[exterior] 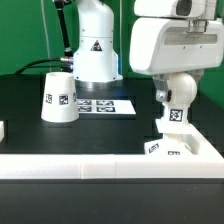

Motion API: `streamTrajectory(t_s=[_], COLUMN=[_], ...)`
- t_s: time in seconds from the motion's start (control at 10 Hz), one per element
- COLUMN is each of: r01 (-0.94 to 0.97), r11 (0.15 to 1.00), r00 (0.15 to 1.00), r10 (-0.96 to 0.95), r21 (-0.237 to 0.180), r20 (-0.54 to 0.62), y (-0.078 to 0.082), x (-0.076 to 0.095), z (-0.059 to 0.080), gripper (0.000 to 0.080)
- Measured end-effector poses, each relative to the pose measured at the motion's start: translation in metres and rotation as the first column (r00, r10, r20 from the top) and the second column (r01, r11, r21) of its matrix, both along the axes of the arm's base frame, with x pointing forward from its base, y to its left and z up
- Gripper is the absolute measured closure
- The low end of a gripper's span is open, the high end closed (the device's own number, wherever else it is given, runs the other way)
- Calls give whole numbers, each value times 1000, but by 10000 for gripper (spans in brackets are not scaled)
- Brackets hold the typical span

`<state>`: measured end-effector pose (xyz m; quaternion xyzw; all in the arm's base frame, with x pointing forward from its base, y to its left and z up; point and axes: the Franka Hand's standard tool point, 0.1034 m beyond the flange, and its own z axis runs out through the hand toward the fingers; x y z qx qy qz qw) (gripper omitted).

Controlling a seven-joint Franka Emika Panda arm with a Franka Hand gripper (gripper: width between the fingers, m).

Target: Assemble lamp

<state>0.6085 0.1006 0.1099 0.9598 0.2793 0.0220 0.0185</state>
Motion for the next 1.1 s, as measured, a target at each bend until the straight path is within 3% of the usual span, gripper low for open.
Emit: streamTrajectory(t_s=[0.3, 0.6, 0.7, 1.1], r01=[248, 368, 355, 352], r11=[969, 929, 935, 936], r00=[969, 930, 935, 936], r10=[-248, -368, -356, -352], r21=[12, 22, 20, 22], r20=[9, 9, 7, 11], y=[-4, -6, -6, -4], x=[2, 2, 1, 1], z=[2, 2, 1, 5], gripper=[220, 220, 128, 101])
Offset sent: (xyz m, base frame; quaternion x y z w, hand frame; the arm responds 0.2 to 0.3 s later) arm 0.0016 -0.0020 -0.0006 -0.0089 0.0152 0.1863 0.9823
